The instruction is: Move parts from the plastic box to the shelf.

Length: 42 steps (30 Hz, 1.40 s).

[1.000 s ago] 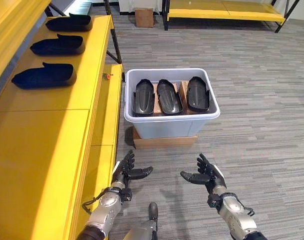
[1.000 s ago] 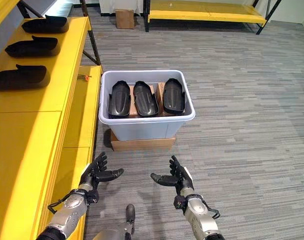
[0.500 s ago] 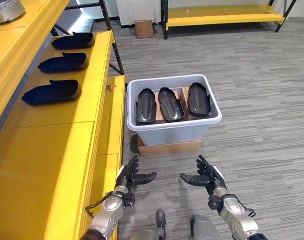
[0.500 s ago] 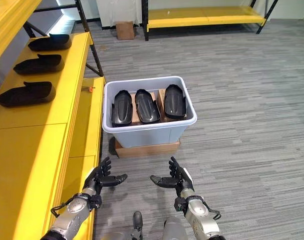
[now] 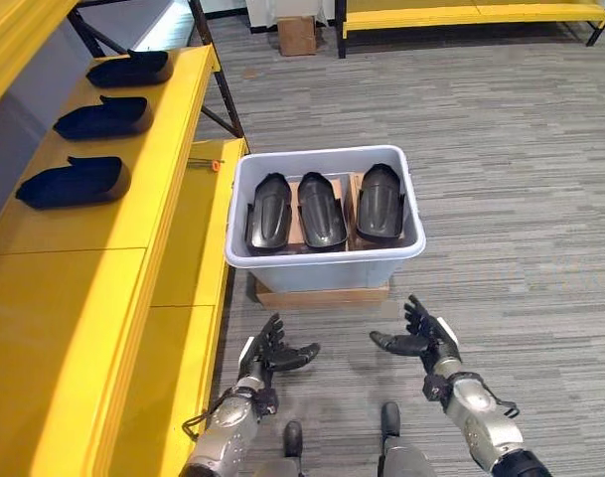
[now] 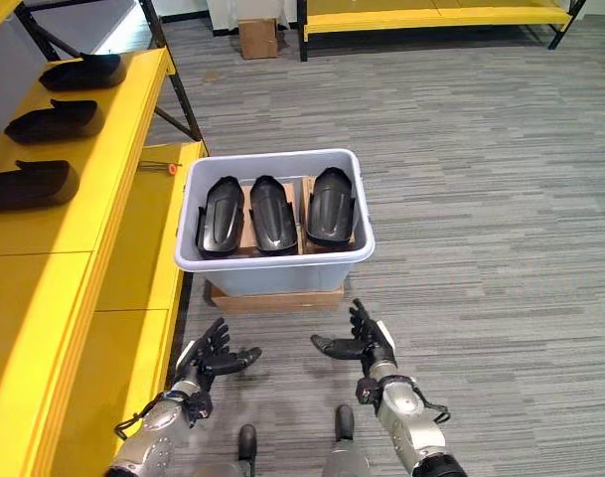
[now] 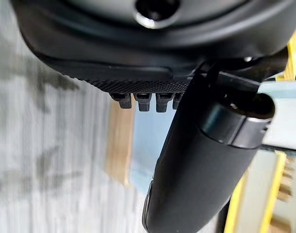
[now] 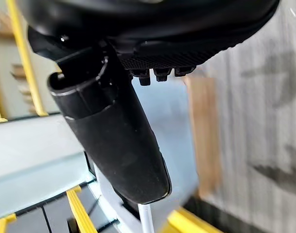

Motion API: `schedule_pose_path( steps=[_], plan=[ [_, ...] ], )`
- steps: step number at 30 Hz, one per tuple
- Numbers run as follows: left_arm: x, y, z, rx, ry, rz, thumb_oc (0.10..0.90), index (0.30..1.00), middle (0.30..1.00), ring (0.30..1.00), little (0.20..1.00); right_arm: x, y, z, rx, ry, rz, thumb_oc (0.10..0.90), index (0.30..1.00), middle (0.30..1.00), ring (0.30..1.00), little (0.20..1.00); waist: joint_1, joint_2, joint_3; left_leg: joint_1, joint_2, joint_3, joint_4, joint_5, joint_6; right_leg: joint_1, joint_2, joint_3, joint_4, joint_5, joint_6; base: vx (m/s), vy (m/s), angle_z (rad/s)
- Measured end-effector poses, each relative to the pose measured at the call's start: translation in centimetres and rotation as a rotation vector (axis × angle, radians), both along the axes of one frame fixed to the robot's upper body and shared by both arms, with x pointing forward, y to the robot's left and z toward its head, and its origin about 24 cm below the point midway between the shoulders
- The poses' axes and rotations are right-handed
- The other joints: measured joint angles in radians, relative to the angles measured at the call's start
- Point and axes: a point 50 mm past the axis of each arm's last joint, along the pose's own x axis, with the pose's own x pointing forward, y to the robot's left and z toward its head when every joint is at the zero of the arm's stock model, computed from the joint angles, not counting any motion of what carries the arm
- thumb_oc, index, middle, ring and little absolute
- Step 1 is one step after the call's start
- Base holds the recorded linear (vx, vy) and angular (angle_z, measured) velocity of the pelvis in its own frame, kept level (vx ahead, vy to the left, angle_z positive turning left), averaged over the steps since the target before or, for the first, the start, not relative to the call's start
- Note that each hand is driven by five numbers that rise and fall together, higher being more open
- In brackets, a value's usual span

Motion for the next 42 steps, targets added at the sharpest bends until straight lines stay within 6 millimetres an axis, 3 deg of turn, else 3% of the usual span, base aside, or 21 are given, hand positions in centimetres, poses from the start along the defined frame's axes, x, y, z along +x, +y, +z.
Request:
schedule_pose_path(
  steps=[3, 5, 9, 15, 16, 17, 18, 19, 21, 22, 23, 24, 25, 26, 28, 30, 32, 34, 38, 42],
  plan=[
    [0.6, -0.1, 0.4, 0.002, -0.019, 0.001, 0.9, 1.0, 1.0, 1.0, 1.0, 0.1, -0.4, 0.2, -0.01, -0.009, -0.01, 0.9, 1.0, 1.0, 1.0, 1.0, -0.012, 0.012, 0.0, -0.001, 0.031, -0.022, 0.0, -0.009, -0.013, 0.005, 0.028, -0.023, 0.017, -0.022, -0.022, 0.09, -0.101, 0.21],
    [0.5, 0.0, 0.4, 0.003, -0.017, 0.001, 0.9, 1.0, 1.0, 1.0, 1.0, 0.1, -0.3, 0.2, -0.009, -0.009, -0.004, 0.9, 1.0, 1.0, 1.0, 1.0, -0.021, 0.036, 0.001, -0.003, 0.05, -0.026, -0.001, -0.029, -0.026, -0.007, 0.041, -0.037, 0.049, -0.047, -0.021, 0.08, -0.093, 0.1],
    [0.1, 0.3, 0.1, 0.01, -0.002, 0.008, 0.9, 1.0, 1.0, 1.0, 1.0, -0.1, -0.2, 0.0, -0.01, 0.0, 0.005, 0.9, 1.0, 1.0, 1.0, 1.0, -0.021, 0.062, -0.005, -0.016, 0.053, -0.032, -0.004, -0.039, -0.013, -0.072, 0.034, -0.031, 0.164, -0.109, -0.033, 0.06, -0.073, 0.02],
    [0.1, 0.3, 0.1, 0.011, -0.003, 0.01, 0.9, 1.0, 1.0, 1.0, 1.0, -0.1, -0.4, 0.0, -0.016, 0.002, 0.007, 0.9, 1.0, 1.0, 1.0, 1.0, -0.016, 0.066, -0.008, -0.035, 0.067, -0.028, 0.012, -0.028, 0.006, -0.15, 0.048, -0.025, 0.296, -0.186, -0.056, 0.05, -0.127, -0.01],
    [0.1, 0.3, 0.1, 0.011, -0.002, 0.01, 0.9, 1.0, 1.0, 1.0, 1.0, -0.2, -0.4, -0.1, -0.017, 0.004, 0.007, 0.9, 1.0, 1.0, 1.0, 1.0, -0.011, 0.061, -0.008, -0.042, 0.066, -0.025, 0.034, -0.028, 0.008, -0.153, 0.039, -0.021, 0.302, -0.189, -0.063, -0.01, -0.22, -0.06],
    [0.1, 0.5, 0.1, 0.01, -0.004, 0.014, 0.9, 1.0, 1.0, 1.0, 1.0, -0.2, -0.4, -0.1, -0.016, 0.006, 0.007, 0.9, 1.0, 1.0, 1.0, 1.0, 0.002, 0.046, -0.004, -0.081, 0.061, -0.024, 0.121, -0.026, -0.039, -0.166, 0.048, -0.015, 0.33, -0.215, -0.072, -0.04, -0.166, -0.06],
    [0.4, 0.7, 0.3, 0.008, -0.013, 0.023, 0.9, 1.0, 1.0, 1.0, 1.0, -0.4, -0.4, -0.3, -0.015, 0.014, 0.007, 0.9, 1.0, 1.0, 1.0, 1.0, 0.017, 0.018, 0.0, -0.132, 0.04, -0.029, 0.229, -0.016, -0.054, -0.168, 0.045, 0.003, 0.331, -0.226, -0.084, 0.0, -0.237, -0.11],
    [0.7, 1.2, 0.6, -0.004, -0.024, 0.047, 0.9, 1.0, 1.0, 1.0, 1.0, -0.6, -0.3, -0.5, -0.011, 0.019, 0.015, 0.9, 1.0, 1.0, 1.0, 1.0, 0.053, -0.024, 0.006, -0.225, 0.019, -0.088, 0.409, 0.024, -0.085, -0.156, 0.05, 0.023, 0.321, -0.225, -0.112, 0.03, -0.145, -0.13],
    [0.7, 1.5, 0.7, -0.018, -0.023, 0.07, 0.9, 1.0, 1.0, 1.0, 1.0, -0.8, 0.0, -0.6, -0.004, 0.024, 0.014, 0.9, 1.0, 1.0, 1.0, 1.0, 0.065, -0.051, 0.02, -0.307, 0.017, -0.107, 0.517, 0.017, -0.064, -0.114, 0.044, 0.015, 0.287, -0.218, -0.128, 0.13, 0.009, 0.15],
    [0.5, 1.4, 0.5, -0.019, -0.013, 0.065, 0.9, 1.0, 1.0, 1.0, 1.0, -1.0, 0.0, -0.8, -0.001, 0.029, 0.01, 0.9, 1.0, 1.0, 1.0, 1.0, 0.061, -0.067, 0.025, -0.321, 0.033, -0.049, 0.425, 0.002, -0.04, -0.081, 0.047, -0.006, 0.26, -0.219, -0.131, 0.19, 0.129, 0.34],
    [0.3, 1.3, 0.3, -0.018, -0.005, 0.061, 0.9, 1.0, 1.0, 1.0, 1.0, -1.0, 0.1, -0.8, 0.001, 0.024, 0.01, 0.9, 1.0, 1.0, 1.0, 1.0, 0.063, -0.061, 0.022, -0.297, 0.07, 0.034, 0.294, 0.012, -0.033, -0.065, 0.065, -0.028, 0.239, -0.211, -0.147, 0.21, 0.218, 0.19],
    [0.2, 1.2, 0.2, -0.018, -0.001, 0.055, 0.9, 1.0, 1.0, 1.0, 1.0, -0.8, 0.1, -0.6, 0.001, 0.012, 0.009, 0.9, 1.0, 1.0, 1.0, 1.0, 0.06, -0.055, 0.023, -0.295, 0.096, 0.068, 0.205, 0.023, -0.031, -0.059, 0.082, -0.033, 0.236, -0.204, -0.164, 0.14, 0.181, -0.02],
    [0.2, 1.1, 0.1, -0.016, 0.002, 0.049, 0.9, 1.0, 1.0, 1.0, 1.0, -0.9, 0.1, -0.6, 0.001, 0.01, 0.004, 0.9, 1.0, 1.0, 1.0, 1.0, 0.059, -0.049, 0.022, -0.291, 0.102, 0.07, 0.165, 0.033, -0.04, -0.057, 0.095, -0.03, 0.23, -0.206, -0.145, 0.12, 0.247, -0.26],
    [0.1, 1.1, 0.0, -0.013, 0.01, 0.047, 0.9, 1.0, 1.0, 1.0, 1.0, -0.8, 0.1, -0.6, 0.001, 0.012, 0.001, 0.9, 1.0, 1.0, 1.0, 1.0, 0.064, -0.044, 0.022, -0.267, 0.109, 0.068, 0.102, 0.043, -0.048, -0.053, 0.108, -0.018, 0.231, -0.193, -0.155, 0.04, 0.134, -0.34],
    [0.0, 1.1, -0.2, -0.01, 0.017, 0.051, 0.9, 1.0, 1.0, 1.0, 1.0, -1.0, 0.2, -0.8, 0.005, 0.016, 0.0, 0.9, 1.0, 1.0, 1.0, 1.0, 0.057, -0.038, 0.023, -0.228, 0.11, 0.057, 0.107, 0.041, -0.045, -0.041, 0.126, 0.012, 0.217, -0.186, -0.146, 0.08, 0.199, -0.53],
    [0.3, 0.7, 0.0, -0.014, 0.01, 0.037, 0.9, 1.0, 1.0, 1.0, 1.0, -1.1, -0.2, -0.8, -0.004, 0.02, -0.011, 0.9, 1.0, 1.0, 1.0, 1.0, 0.02, -0.013, 0.024, -0.171, 0.096, 0.094, 0.086, 0.045, -0.045, -0.026, 0.126, 0.017, 0.202, -0.186, -0.132, 0.11, 0.247, -0.24],
    [1.0, 0.2, 0.5, -0.014, -0.014, 0.011, 0.9, 1.0, 1.0, 1.0, 1.0, -1.1, -0.7, -0.6, -0.019, 0.019, -0.032, 0.9, 1.0, 1.0, 1.0, 1.0, 0.003, 0.019, 0.023, -0.103, 0.093, 0.146, 0.047, 0.068, -0.023, -0.027, 0.127, 0.032, 0.203, -0.185, -0.106, 0.1, 0.24, -0.07],
    [1.6, 0.1, 1.0, -0.014, -0.036, 0.007, 0.9, 1.0, 1.0, 1.0, 1.0, -1.1, -0.5, -0.8, -0.013, 0.023, -0.031, 0.9, 1.0, 1.0, 1.0, 1.0, 0.007, 0.015, 0.024, -0.078, 0.056, 0.169, 0.022, 0.065, -0.016, -0.028, 0.09, 0.052, 0.207, -0.188, -0.073, 0.08, 0.233, -0.25],
    [2.1, 0.8, 1.5, 0.001, -0.054, 0.027, 0.9, 1.0, 1.0, 1.0, 1.0, -0.9, 1.3, -0.9, 0.028, 0.018, 0.016, 0.9, 1.0, 1.0, 1.0, 1.0, 0.013, 0.019, 0.022, -0.053, -0.023, 0.215, 0.02, 0.027, 0.037, -0.022, 0.006, 0.1, 0.194, -0.192, -0.017, 0.03, 0.132, -0.2],
    [2.1, 1.5, 1.5, 0.02, -0.052, 0.053, 0.9, 1.0, 1.0, 1.0, 1.0, -1.1, 2.2, -1.3, 0.051, 0.035, 0.046, 0.9, 1.0, 1.0, 1.0, 1.0, 0.029, 0.018, 0.022, -0.051, -0.052, 0.23, 0.019, 0.02, 0.057, -0.002, -0.023, 0.101, 0.145, -0.159, 0.014, 0.03, 0.053, -0.06]
  ],
)
